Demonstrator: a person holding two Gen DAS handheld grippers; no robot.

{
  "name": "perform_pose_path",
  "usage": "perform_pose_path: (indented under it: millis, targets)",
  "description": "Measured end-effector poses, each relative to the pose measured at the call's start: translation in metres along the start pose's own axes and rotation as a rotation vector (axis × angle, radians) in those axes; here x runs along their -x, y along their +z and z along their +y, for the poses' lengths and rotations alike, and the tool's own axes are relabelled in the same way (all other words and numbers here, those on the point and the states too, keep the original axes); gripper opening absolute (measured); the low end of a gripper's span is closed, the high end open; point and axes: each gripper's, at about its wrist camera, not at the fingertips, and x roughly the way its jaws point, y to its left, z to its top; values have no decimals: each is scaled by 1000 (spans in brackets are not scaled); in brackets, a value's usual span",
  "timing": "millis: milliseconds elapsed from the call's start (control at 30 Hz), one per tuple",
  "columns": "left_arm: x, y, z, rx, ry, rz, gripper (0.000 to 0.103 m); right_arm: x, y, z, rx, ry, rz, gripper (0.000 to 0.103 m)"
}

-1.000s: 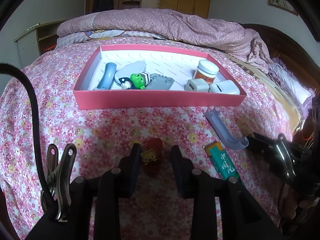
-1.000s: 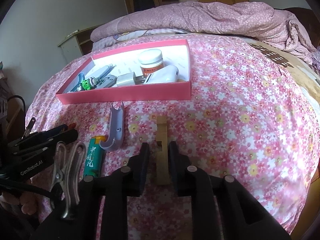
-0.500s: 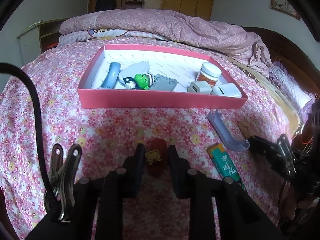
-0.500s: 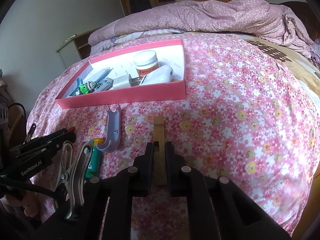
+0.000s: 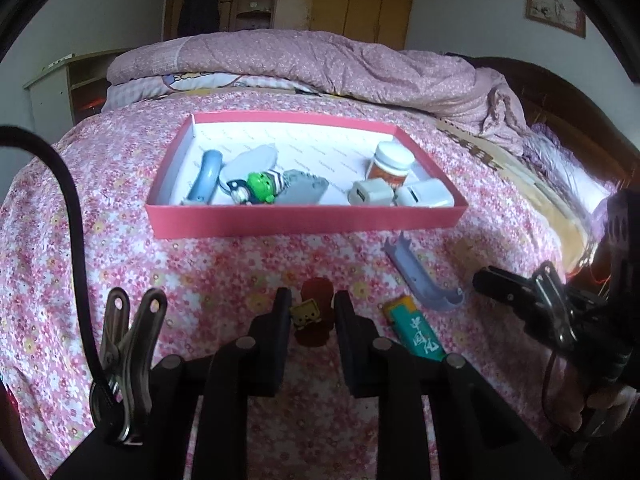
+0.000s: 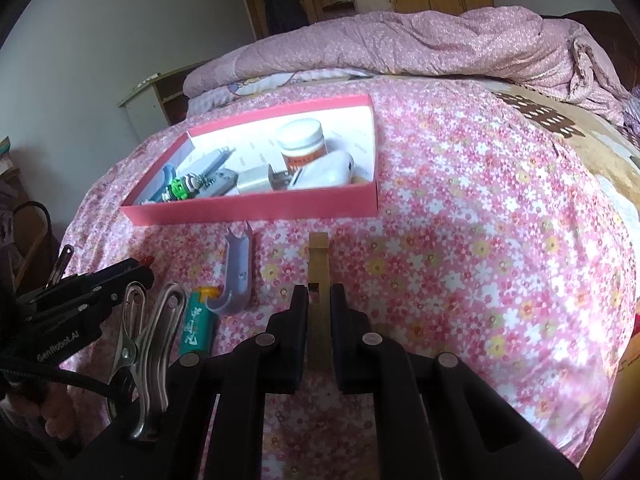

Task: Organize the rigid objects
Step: 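Lower the red toy into the tray with the left gripper while the right gripper lowers the wooden block in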

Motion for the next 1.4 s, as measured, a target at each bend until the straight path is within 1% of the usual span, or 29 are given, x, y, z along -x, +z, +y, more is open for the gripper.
perform_pose_path:
  millis: [133, 300, 467, 500, 633, 767, 933, 1167, 1300, 1400]
  targets:
    - [3, 12, 6, 30, -5, -4, 23, 2, 8, 0, 6, 5, -13, 12]
    - [7, 27, 7, 35, -11, -18, 23, 1, 17, -3, 1, 15, -15, 12]
    - [2, 59, 7, 30, 0, -25, 23, 0, 34, -2, 37, -4, -37, 12]
    - [0, 68, 7, 31, 1, -34, 23, 0, 39, -3, 37, -6, -43, 12]
    - [-7, 85, 7, 33, 14, -48, 23, -4, 55, -9, 19, 6, -53, 12]
    - [-18, 96, 9, 38, 18, -48, 23, -12, 70, -12, 14, 12, -50, 12]
    - [-41, 108, 12, 32, 32, -24, 23, -28, 93, -16, 20, 18, -48, 12]
    - [-72, 129, 20, 28, 47, -10, 23, -56, 121, -22, 21, 25, -36, 12]
    - [-89, 141, 23, 32, 59, -3, 23, -72, 131, -26, 14, 33, -14, 12]
    - [-101, 147, 25, 31, 86, 2, 23, -80, 134, -27, 15, 34, 0, 12]
